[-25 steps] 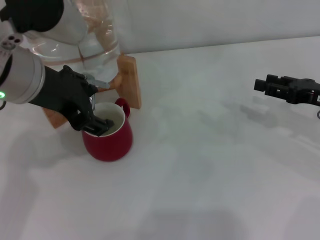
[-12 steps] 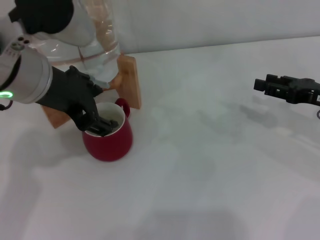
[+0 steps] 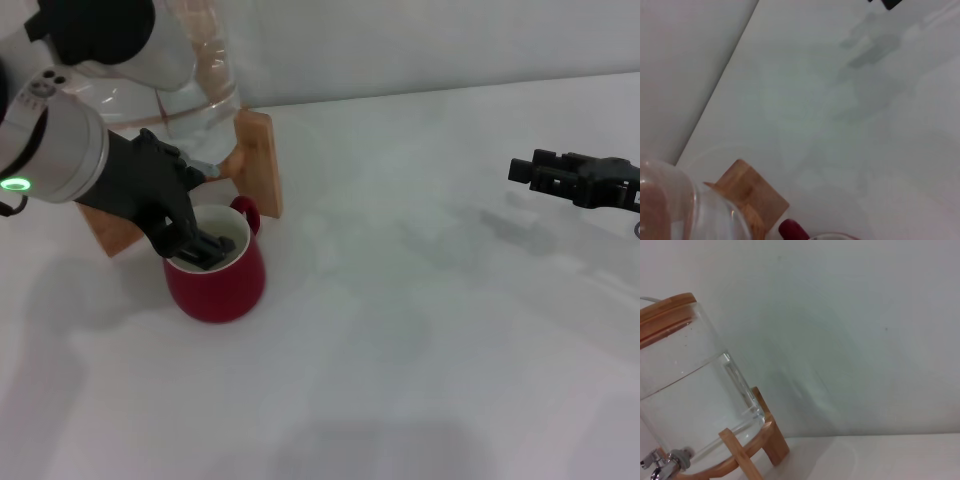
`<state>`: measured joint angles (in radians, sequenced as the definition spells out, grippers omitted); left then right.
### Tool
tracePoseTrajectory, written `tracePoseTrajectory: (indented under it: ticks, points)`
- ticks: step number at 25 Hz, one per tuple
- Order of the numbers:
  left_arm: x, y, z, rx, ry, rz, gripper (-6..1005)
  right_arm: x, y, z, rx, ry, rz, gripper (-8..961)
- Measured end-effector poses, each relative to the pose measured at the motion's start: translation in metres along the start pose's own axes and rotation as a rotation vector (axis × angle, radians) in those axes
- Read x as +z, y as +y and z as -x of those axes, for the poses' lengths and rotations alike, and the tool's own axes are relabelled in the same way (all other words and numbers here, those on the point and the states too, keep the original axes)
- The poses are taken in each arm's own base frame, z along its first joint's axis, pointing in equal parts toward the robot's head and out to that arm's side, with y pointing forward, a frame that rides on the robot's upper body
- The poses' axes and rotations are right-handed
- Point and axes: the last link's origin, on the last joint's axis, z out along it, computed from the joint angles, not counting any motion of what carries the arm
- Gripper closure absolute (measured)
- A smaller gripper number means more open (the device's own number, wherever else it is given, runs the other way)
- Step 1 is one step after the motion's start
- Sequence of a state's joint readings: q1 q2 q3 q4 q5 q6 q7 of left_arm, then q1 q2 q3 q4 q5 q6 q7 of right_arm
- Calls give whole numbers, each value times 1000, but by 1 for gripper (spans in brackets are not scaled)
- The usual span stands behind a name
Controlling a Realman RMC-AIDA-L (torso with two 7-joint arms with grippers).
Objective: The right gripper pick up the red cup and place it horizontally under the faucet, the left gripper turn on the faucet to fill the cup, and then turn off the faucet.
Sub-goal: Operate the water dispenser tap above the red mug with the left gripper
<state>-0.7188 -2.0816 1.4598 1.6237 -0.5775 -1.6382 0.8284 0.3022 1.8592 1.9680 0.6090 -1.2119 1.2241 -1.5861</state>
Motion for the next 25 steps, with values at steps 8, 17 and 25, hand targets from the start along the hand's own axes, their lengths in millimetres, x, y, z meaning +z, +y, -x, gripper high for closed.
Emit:
tracePoseTrajectory:
  ticks: [8,17,25]
  points:
    - [1,-3,-2,1,3,-16,204,0,0,0,0,0,0,349]
    - [2,-4,-3,5,7,-20,204,0,0,0,0,0,0,349]
    - [5,-6,-6,4,5,-17,204,0,-1,0,0,0,-4,349]
